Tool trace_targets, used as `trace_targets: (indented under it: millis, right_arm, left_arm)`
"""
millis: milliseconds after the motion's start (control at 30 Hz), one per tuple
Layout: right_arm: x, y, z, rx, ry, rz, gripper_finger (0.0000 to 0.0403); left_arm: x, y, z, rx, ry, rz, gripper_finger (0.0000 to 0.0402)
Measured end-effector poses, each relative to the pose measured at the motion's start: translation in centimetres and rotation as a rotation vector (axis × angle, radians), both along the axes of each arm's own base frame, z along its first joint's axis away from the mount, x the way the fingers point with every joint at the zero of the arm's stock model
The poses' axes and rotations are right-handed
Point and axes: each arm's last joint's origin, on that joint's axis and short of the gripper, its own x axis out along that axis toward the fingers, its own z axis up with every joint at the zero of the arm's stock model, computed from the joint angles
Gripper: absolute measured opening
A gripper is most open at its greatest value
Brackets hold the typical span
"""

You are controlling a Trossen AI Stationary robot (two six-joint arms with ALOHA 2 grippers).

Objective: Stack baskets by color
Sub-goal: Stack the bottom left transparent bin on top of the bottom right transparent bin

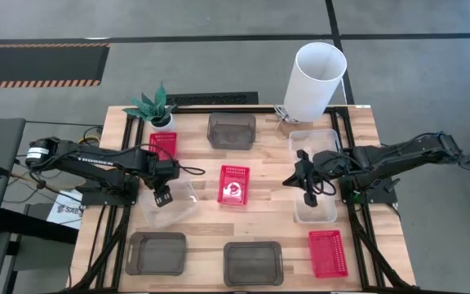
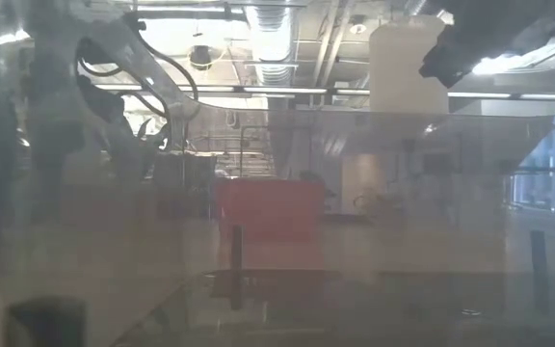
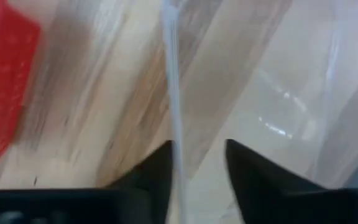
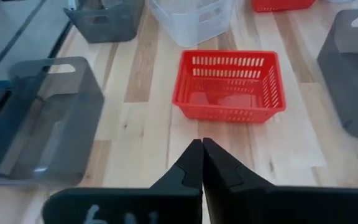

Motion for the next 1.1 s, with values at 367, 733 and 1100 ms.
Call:
trace_targets:
  millis: [367, 733, 1100]
  right_arm:
    - [-1.6, 1.3, 0.8, 0.075, -0.012, 0.037, 0.0014]
    - [-3.4, 1.9, 0.8, 0.181, 0.052, -0.048, 0.0014]
    - [-5.8, 2.9, 4.4, 0.041, -0.047, -0.121, 0.0010]
  left_arm:
    - [2.7, 0.2, 6.2, 0.100, -0.206, -0.194, 0.0001]
    - [6.1, 0.6, 19.7, 0.554, -0.683, -0.710, 0.0000]
    - [19.7, 1.0, 16.0, 1.025, -0.773, -1.260, 0.0000]
